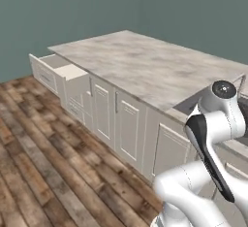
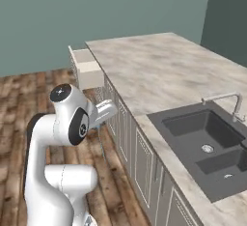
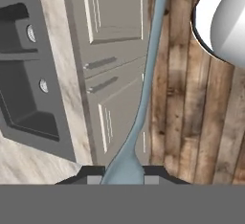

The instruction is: Organize the utensils by type. Pick up the wooden spoons from the counter and place them in the open cabinet. Then pick up the metallic utensils from the counter and place them in the open drawer.

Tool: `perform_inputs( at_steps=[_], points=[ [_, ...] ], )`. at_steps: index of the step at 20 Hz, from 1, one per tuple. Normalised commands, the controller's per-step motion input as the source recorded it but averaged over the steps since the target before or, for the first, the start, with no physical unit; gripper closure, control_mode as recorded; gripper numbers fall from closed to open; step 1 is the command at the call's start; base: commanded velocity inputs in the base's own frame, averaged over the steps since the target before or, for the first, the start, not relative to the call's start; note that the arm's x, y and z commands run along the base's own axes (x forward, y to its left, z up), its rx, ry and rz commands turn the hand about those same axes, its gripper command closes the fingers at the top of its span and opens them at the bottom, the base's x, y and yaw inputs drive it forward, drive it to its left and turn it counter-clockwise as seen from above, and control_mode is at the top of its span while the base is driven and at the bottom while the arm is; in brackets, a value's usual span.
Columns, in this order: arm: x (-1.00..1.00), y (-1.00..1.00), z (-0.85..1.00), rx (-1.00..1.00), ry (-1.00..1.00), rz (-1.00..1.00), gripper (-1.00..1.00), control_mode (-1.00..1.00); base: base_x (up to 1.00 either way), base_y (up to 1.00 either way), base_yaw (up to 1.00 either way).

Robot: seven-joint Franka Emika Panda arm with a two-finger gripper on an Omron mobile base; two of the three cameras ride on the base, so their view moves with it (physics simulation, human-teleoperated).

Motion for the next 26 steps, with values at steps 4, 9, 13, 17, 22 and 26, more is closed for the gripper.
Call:
perform_inputs(
  at_steps=[4, 9, 13, 17, 22, 26],
  points=[
    [0.00, 0.00, 0.00, 0.00, 0.00, 0.00, 1.00, 1.00, 0.83, 0.02, 0.27],
    [0.00, 0.00, 0.00, 0.00, 0.00, 0.00, 1.00, 1.00, 0.81, 0.00, 0.27],
    [0.00, 0.00, 0.00, 0.00, 0.00, 0.00, 1.00, 1.00, 0.78, 0.00, 0.25],
    [0.00, 0.00, 0.00, 0.00, 0.00, 0.00, 1.00, 1.00, 0.80, -0.02, 0.23],
    [0.00, 0.00, 0.00, 0.00, 0.00, 0.00, 1.00, 1.00, 0.79, -0.17, 0.20],
    [0.00, 0.00, 0.00, 0.00, 0.00, 0.00, 1.00, 1.00, 0.78, -0.24, 0.15]
  ],
)
